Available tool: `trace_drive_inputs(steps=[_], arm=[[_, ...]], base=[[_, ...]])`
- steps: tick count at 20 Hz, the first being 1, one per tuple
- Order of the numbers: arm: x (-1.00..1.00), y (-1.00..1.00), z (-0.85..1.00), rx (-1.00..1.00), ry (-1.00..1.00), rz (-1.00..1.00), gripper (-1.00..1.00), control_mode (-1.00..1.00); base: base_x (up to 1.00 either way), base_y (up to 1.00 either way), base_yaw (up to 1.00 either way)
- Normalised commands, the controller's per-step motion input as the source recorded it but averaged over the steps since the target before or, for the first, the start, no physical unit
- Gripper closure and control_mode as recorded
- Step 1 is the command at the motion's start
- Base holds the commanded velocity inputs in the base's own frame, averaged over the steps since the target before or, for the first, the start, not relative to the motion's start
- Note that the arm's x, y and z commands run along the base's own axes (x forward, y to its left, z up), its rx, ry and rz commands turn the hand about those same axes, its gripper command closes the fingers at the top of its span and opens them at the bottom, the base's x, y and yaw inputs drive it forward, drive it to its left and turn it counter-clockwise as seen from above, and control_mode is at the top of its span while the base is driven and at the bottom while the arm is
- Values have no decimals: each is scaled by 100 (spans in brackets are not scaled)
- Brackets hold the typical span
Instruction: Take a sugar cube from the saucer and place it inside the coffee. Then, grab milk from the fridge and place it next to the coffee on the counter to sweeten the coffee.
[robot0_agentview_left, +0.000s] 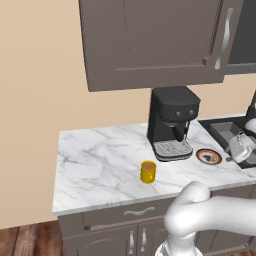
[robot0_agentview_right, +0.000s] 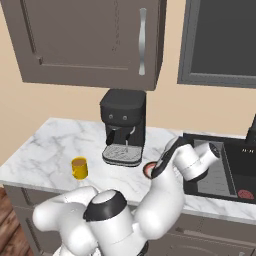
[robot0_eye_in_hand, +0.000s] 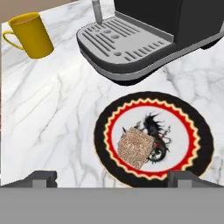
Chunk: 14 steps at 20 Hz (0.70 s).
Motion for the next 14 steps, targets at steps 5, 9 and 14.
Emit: trace_drive_inputs(steps=[5,9,14], arm=[[17,11,-19,2,-3,0,-100,-100],[8,14,-16,1,-2,0,-100,-100],[10,13,-19,1,0,0,-100,-100]], base=[[0,0,0],[0,0,0],[0,0,0]])
